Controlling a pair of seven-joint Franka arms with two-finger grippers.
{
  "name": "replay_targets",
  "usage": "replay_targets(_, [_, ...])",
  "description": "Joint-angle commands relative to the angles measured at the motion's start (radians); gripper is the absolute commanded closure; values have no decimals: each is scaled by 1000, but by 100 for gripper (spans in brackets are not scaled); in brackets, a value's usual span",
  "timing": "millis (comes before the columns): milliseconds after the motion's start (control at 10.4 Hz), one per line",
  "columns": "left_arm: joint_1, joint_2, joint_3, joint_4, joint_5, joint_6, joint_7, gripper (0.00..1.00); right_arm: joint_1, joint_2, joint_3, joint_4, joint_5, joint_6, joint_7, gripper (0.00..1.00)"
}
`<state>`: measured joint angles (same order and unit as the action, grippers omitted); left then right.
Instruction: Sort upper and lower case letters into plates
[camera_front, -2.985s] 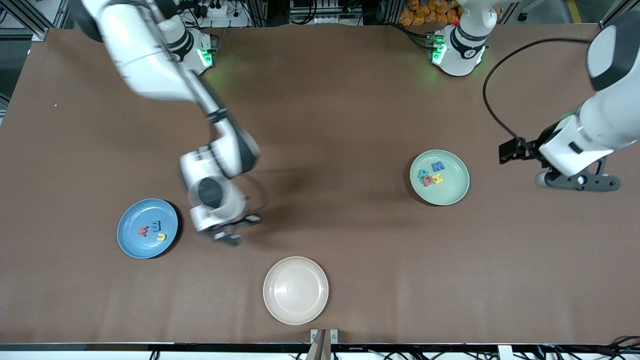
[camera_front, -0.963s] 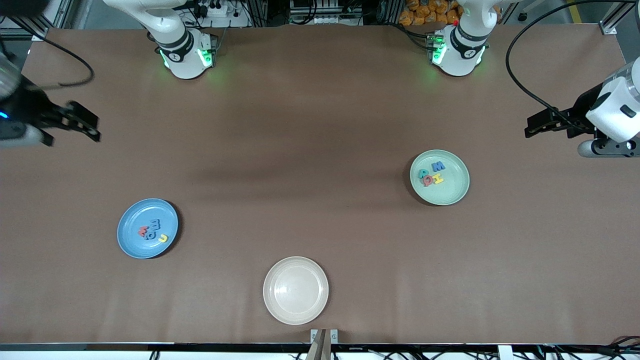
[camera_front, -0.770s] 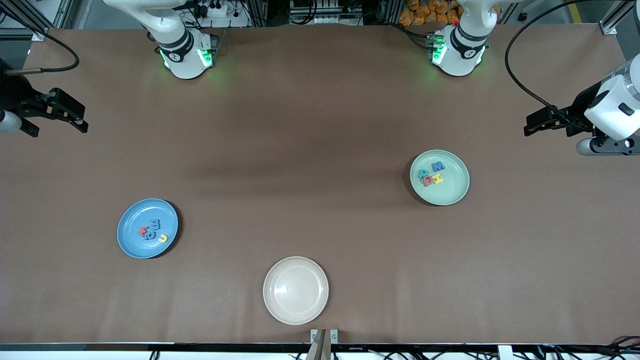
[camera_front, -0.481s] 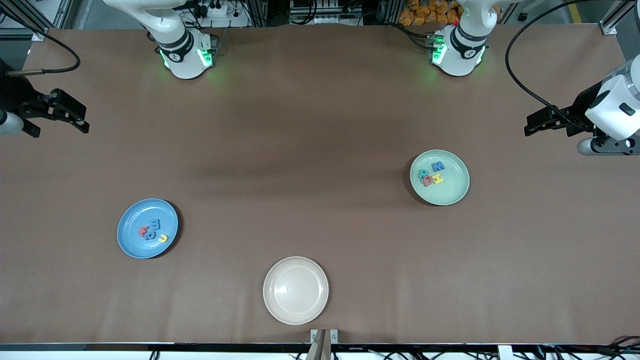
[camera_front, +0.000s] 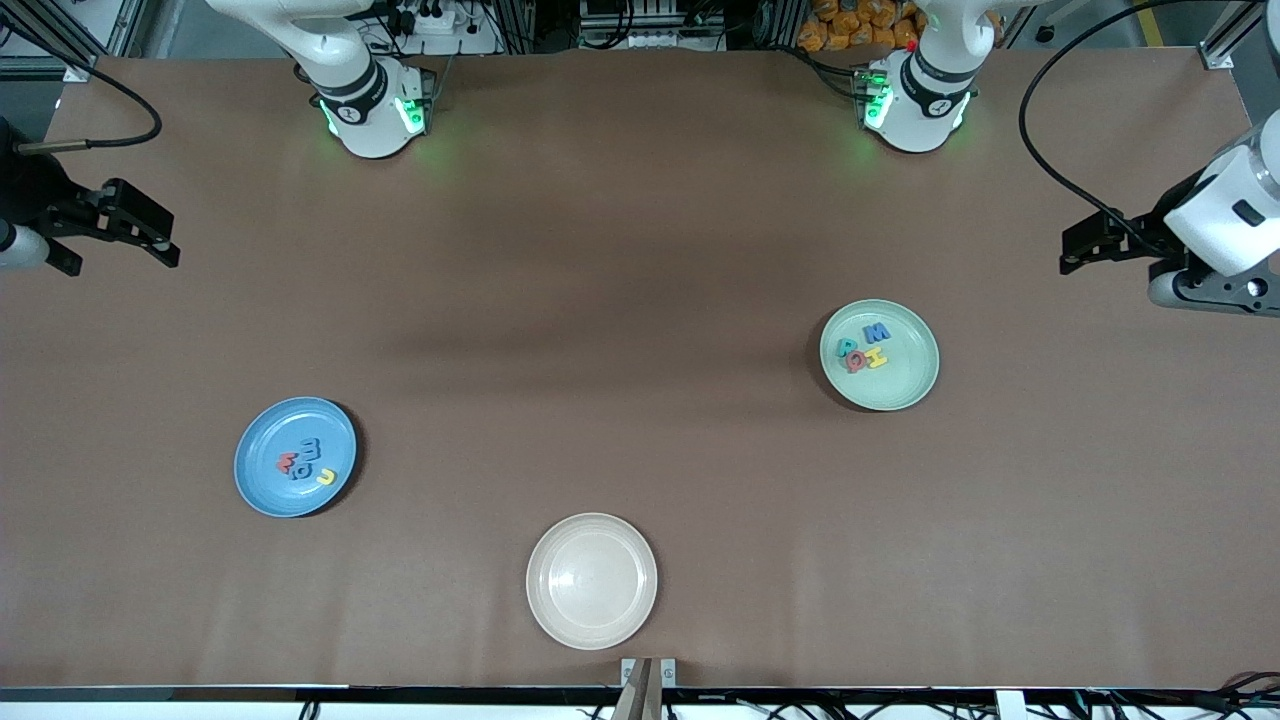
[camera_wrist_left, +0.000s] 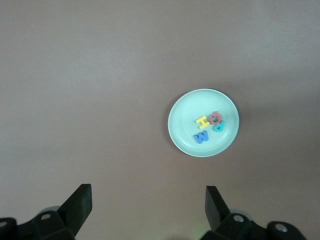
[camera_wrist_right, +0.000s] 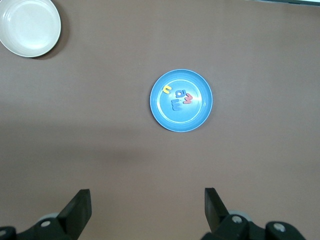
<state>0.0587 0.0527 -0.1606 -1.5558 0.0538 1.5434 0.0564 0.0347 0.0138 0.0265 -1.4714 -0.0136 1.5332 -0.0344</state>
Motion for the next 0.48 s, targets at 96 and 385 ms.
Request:
replay_targets(96, [-11, -28, 13, -10, 23, 63, 23, 0, -10, 12, 6, 14, 8, 4, -13, 0])
replay_targets(385, [-7, -30, 33, 7, -15, 103, -13, 0, -10, 12, 6, 14, 8, 4, -15, 0])
